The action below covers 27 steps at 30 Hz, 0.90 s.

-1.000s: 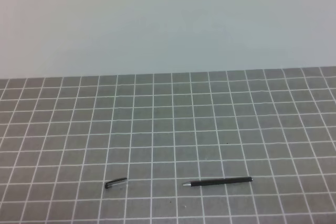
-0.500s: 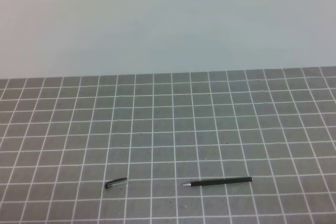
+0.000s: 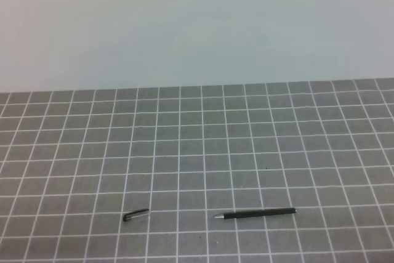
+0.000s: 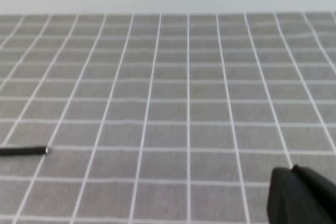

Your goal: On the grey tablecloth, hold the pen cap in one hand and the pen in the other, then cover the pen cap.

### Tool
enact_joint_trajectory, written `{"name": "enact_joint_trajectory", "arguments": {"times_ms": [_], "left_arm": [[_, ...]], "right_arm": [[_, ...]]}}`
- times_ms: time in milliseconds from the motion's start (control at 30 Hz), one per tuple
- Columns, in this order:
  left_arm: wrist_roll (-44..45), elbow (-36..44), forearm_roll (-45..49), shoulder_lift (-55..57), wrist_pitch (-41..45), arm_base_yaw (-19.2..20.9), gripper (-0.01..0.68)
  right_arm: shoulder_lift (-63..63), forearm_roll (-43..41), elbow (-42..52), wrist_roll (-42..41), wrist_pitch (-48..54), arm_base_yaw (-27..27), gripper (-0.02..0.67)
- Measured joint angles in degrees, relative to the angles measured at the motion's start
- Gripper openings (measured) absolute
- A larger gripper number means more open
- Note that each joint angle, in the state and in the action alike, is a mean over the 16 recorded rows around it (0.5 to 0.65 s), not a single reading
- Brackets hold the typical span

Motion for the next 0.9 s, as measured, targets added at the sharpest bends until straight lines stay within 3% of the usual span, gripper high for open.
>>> {"name": "enact_joint_trajectory", "arguments": {"times_ms": [367,900], "left_arm": [[0.1,0.0,1.59,0.0,-12.86,0.0,-0.003],[-0.24,0.0,1.7,0.0,-15.68,0.0,-0.003]], "right_arm": [[0.0,-0.04,0.27,-0.18,-14.04,0.0,0.003],[0.0,0.15,-1.08,1.0,-30.19,0.0,0.003]]}}
